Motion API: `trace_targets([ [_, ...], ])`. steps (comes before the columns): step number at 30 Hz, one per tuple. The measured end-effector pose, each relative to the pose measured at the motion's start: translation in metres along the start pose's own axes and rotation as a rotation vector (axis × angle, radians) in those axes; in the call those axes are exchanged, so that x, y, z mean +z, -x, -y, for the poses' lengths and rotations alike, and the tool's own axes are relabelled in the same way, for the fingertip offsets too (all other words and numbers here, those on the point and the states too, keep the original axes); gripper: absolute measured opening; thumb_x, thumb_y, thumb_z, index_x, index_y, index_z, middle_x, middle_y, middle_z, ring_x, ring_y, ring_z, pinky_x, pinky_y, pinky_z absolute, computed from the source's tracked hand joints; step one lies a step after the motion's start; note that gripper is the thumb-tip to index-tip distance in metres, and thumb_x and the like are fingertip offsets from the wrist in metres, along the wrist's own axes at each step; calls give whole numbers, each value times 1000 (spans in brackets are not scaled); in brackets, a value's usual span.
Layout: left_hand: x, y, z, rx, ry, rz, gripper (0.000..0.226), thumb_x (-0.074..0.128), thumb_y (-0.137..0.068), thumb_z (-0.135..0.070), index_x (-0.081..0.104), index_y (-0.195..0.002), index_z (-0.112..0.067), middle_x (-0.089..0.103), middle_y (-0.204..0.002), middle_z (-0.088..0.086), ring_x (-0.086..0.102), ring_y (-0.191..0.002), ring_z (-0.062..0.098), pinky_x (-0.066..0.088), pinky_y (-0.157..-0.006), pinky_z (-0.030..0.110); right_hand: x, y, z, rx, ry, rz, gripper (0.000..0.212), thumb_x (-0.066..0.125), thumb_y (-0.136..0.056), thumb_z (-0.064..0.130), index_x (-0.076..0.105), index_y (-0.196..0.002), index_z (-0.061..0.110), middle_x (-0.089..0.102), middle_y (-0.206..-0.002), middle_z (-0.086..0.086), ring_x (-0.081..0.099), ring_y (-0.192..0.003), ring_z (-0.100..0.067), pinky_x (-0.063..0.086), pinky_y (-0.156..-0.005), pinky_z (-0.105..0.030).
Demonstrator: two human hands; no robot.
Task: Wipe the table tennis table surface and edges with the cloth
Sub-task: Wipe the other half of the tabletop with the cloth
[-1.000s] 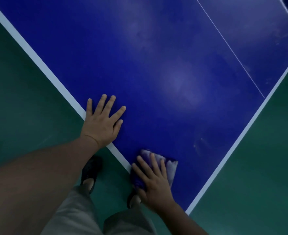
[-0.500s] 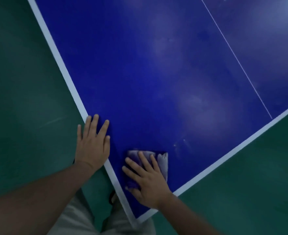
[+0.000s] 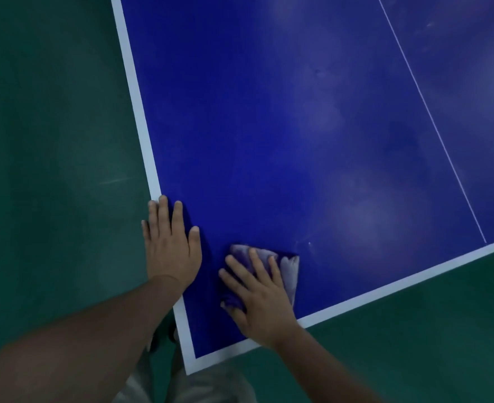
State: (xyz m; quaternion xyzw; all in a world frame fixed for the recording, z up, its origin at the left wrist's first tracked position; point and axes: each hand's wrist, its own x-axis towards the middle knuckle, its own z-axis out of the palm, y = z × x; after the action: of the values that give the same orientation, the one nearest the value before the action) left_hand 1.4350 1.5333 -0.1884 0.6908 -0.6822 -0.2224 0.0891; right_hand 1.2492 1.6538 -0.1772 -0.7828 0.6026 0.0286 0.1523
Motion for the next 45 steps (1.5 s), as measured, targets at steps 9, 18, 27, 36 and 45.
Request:
trace_targets([
  [9, 5, -4, 5, 19, 127, -43, 68, 22, -99, -43, 30, -156, -6, 7, -168, 12, -6, -155, 26, 5, -126, 49, -16, -74, 7, 183, -70, -47, 59, 32, -99, 60, 37, -152, 34, 21, -165, 11, -1, -155, -27, 4, -121, -61],
  [18, 7, -3, 14, 54, 213, -30, 65, 34, -99, -36, 26, -157, -9, 1, -169, 9, -11, -155, 23, 8, -125, 52, -6, -2, 10, -260, 117, 95, 65, 44, -93, 58, 31, -154, 38, 15, -166, 11, -2, -155, -27, 2, -119, -57],
  [27, 6, 6, 52, 160, 208, 100, 65, 36, -103, -37, 9, -161, -23, -17, -168, -4, -27, -149, 7, 2, -126, 46, 17, 11, 79, -269, 85, 81, 70, 44, -88, 57, 32, -153, 35, 15, -167, 8, -2, -155, -32, 2, -119, -62],
  [36, 6, 67, 62, -92, 410, 94, 52, 37, -105, -46, 24, -156, -45, -16, -167, -10, -3, -155, 19, 12, -124, 42, 9, 6, 74, -49, 37, -7, 62, 44, -92, 55, 42, -150, 34, 25, -164, 7, 6, -154, -34, 11, -118, -67],
  [45, 13, 108, 16, -164, 305, -51, 54, 39, -105, -32, 27, -158, -27, -10, -169, 0, -9, -155, 19, 1, -126, 44, 12, 35, 8, -189, 135, -32, 60, 44, -93, 56, 42, -150, 38, 27, -163, 10, 8, -154, -30, 17, -117, -65],
])
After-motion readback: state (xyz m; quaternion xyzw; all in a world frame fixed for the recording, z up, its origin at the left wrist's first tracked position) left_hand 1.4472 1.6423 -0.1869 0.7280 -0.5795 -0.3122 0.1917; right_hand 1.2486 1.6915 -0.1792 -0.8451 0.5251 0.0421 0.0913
